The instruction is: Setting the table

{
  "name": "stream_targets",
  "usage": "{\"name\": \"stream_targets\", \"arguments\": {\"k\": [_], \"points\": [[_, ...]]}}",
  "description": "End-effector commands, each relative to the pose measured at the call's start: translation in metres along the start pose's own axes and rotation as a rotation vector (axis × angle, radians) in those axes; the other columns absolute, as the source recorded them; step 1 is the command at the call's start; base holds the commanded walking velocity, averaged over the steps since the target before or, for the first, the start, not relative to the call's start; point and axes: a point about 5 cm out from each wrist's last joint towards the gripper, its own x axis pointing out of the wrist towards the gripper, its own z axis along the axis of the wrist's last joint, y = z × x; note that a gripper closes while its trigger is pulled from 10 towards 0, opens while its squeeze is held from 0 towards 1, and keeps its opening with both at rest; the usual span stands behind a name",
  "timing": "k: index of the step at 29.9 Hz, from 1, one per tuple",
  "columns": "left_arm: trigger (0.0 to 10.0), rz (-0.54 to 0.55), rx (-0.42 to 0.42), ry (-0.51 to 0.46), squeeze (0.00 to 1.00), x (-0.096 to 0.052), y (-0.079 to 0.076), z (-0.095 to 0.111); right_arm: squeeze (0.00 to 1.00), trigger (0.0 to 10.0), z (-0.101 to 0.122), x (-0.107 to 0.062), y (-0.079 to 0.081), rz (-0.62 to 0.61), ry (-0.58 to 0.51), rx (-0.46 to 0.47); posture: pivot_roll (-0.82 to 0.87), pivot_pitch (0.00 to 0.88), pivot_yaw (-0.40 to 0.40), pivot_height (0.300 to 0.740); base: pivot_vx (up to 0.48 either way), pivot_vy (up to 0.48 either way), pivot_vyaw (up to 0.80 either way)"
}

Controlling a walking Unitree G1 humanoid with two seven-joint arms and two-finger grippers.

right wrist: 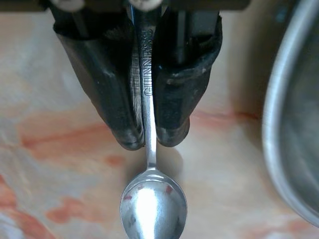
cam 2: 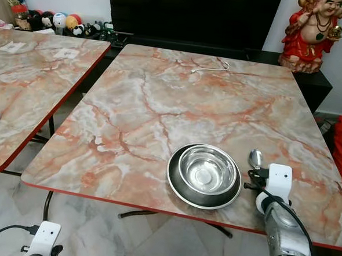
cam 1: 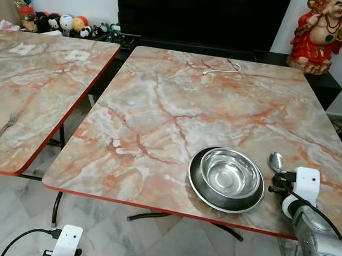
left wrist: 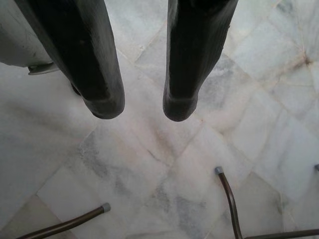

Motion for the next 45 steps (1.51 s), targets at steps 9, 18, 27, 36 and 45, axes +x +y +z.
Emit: {"name": "stream_targets", "arguments": {"k": [9,18,27,36,45], "points": [[10.0,-0.002,-0.004,0.010,0.00,0.000,0.000,-0.001,0.00,10.0,-0.004,-0.001,0.000,-0.037,0.018,0.011,0.08,0.009,-0.034,0.740,0.000,0.000,0.00],[10.0,-0.001,-0.001,0.011,0.00,0.000,0.001,-0.001,0.00,10.0,-0.007,-0.001,-0.001,-0.049,0.022,0.035,0.08,0.009,-0.032,0.740,0.000,0.000,0.00],[10.0,0.000,-0.001,0.008,0.00,0.000,0.001,0.000,0.00,10.0,-0.007,0.001,0.006,-0.024,0.021,0.040,0.08,0.013,-0.030,0.740,0.000,0.000,0.00],[10.0,0.002,0.001,0.008,0.00,0.000,0.003,0.000,0.27,10.0,-0.011,0.001,0.006,-0.034,0.038,0.034,0.08,0.013,-0.026,0.740,0.000,0.000,0.00],[10.0,0.001,0.002,0.006,0.00,0.000,0.003,0.001,0.61,10.0,-0.013,0.002,0.008,-0.033,0.042,0.032,0.09,0.010,-0.025,0.740,0.000,0.000,0.00]]}}
